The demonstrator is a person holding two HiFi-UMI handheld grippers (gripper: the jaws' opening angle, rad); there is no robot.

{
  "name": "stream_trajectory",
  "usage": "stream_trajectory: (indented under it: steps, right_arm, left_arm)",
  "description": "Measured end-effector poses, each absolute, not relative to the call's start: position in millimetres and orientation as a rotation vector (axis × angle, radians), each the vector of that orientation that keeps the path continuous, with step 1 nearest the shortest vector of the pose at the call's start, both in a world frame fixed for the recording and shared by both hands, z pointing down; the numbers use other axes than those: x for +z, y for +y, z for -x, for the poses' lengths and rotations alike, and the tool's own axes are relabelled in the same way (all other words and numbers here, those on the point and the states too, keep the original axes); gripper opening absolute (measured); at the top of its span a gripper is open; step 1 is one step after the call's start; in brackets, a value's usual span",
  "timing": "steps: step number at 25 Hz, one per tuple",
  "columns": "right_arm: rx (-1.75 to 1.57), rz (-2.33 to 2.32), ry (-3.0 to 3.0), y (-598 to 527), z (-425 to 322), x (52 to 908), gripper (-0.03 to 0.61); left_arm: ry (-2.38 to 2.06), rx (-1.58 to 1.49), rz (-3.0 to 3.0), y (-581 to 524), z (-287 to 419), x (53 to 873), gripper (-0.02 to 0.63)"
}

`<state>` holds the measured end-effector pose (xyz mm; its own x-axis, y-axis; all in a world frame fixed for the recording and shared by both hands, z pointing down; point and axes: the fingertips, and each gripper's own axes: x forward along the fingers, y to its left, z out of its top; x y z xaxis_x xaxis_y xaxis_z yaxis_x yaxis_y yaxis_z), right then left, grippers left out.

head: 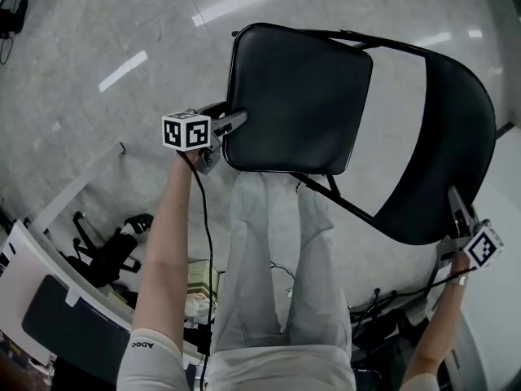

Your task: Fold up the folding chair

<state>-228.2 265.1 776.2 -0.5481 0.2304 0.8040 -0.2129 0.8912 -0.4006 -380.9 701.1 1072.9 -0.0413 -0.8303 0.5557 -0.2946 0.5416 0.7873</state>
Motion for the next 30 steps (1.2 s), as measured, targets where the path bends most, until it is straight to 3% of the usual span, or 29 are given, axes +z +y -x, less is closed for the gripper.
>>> stream_trajectory:
  steps: [14, 30]
  right_arm:
    - [0.703, 0.054, -2.083, 126.6, 176.5, 814.9, 0.123]
    - [0.79, 0.072, -2.043, 58.3, 151.0, 839.1, 0.133]
  left_arm:
    - [-1.631, -0.535, -1.008, 604.2, 351.8, 1014.7, 0.316]
    - [-1.655, -0.564, -0.895, 551.0, 332.0, 987.3, 0.314]
